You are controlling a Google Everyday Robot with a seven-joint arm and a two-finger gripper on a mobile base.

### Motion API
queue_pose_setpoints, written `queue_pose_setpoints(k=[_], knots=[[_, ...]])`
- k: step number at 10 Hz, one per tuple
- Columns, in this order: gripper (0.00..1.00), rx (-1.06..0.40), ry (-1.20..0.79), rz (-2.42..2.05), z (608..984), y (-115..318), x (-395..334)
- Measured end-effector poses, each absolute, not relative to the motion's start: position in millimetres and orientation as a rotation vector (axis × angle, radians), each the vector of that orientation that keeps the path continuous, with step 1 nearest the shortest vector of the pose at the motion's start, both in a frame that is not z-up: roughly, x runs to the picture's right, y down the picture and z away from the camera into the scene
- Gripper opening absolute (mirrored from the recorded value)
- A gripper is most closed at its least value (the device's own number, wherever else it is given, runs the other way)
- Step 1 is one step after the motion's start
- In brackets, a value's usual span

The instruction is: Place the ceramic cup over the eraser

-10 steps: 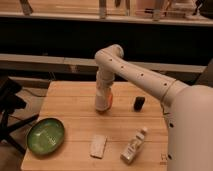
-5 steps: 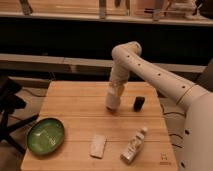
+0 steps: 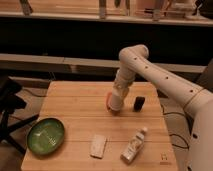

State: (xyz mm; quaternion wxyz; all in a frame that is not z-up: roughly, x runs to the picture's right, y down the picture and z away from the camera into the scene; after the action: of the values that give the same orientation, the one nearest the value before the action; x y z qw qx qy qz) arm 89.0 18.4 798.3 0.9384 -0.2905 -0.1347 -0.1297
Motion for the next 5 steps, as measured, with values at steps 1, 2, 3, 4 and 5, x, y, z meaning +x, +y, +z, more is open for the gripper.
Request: queue_pose_setpoints(k=[1, 2, 3, 4, 5], knots=[[0.00, -0.578, -0.269, -0.281, 792, 11, 85], [0.00, -0.564, -0.259, -0.292, 784, 2, 84], [0.00, -0.555, -0.243, -0.300, 771, -10, 86], [0.00, -0.539, -0.225, -0.305, 754, -27, 87], [0.00, -0.523, -0.210, -0.306, 737, -43, 89]])
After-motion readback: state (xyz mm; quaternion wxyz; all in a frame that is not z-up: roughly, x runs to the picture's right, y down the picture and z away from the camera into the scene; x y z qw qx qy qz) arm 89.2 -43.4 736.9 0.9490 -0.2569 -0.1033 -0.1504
